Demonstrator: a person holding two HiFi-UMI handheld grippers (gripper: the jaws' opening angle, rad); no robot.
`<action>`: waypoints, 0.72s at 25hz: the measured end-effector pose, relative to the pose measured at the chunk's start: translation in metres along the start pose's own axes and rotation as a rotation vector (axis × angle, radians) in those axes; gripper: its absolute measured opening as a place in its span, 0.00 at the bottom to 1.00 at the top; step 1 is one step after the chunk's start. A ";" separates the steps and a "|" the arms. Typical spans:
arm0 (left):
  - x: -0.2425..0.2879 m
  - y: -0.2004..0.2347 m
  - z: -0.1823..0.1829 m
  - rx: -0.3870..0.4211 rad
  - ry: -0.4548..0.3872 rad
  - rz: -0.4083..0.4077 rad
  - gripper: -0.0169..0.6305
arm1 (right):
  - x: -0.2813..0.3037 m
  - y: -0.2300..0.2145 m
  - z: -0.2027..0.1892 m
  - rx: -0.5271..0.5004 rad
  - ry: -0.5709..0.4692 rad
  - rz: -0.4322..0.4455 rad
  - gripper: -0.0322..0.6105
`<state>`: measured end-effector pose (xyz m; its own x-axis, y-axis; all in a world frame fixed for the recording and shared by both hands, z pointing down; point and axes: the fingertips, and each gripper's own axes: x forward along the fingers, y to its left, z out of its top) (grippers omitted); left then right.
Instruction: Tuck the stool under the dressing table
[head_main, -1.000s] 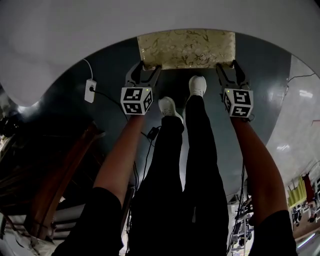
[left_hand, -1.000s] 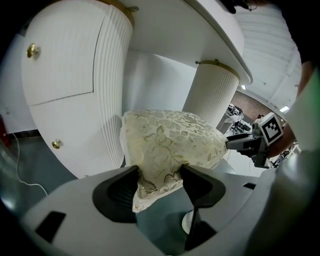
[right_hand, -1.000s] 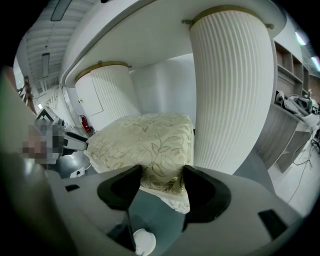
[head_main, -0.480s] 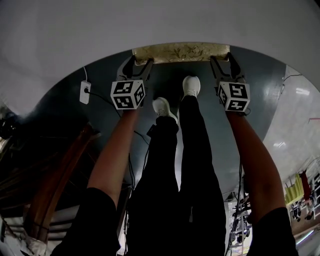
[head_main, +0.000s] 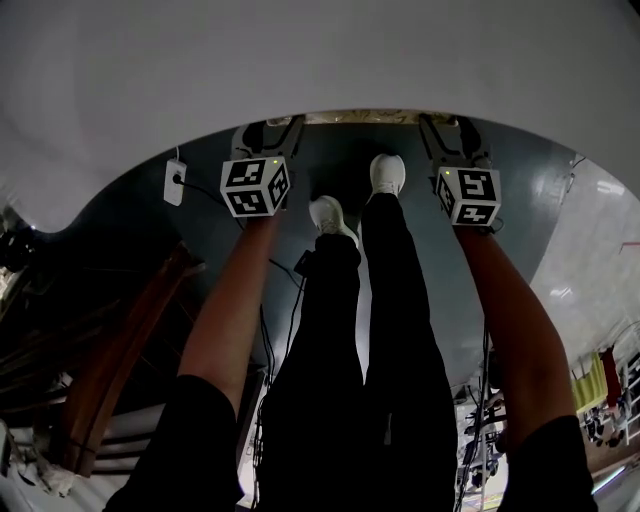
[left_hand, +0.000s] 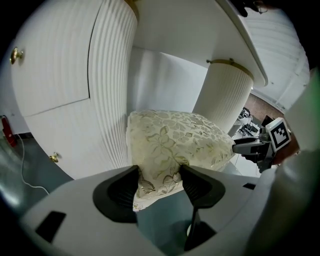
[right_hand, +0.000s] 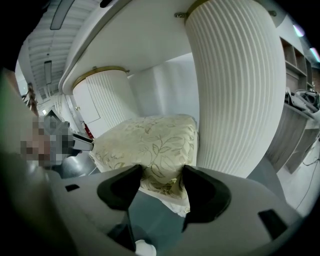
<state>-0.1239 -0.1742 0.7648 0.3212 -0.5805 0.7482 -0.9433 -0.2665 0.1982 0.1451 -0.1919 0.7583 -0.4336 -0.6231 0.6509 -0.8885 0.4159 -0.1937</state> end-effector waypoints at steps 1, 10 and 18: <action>0.000 -0.001 0.001 -0.001 -0.003 -0.001 0.46 | 0.001 -0.001 0.001 -0.007 -0.004 0.009 0.46; 0.016 -0.021 0.016 -0.034 -0.024 -0.046 0.46 | 0.013 -0.039 0.030 -0.027 -0.041 -0.052 0.46; 0.030 0.008 0.044 -0.017 -0.063 0.030 0.46 | 0.027 -0.030 0.038 0.026 -0.049 -0.033 0.46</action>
<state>-0.1186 -0.2279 0.7607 0.2971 -0.6354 0.7127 -0.9536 -0.2354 0.1876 0.1544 -0.2465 0.7539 -0.4101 -0.6681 0.6208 -0.9058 0.3778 -0.1918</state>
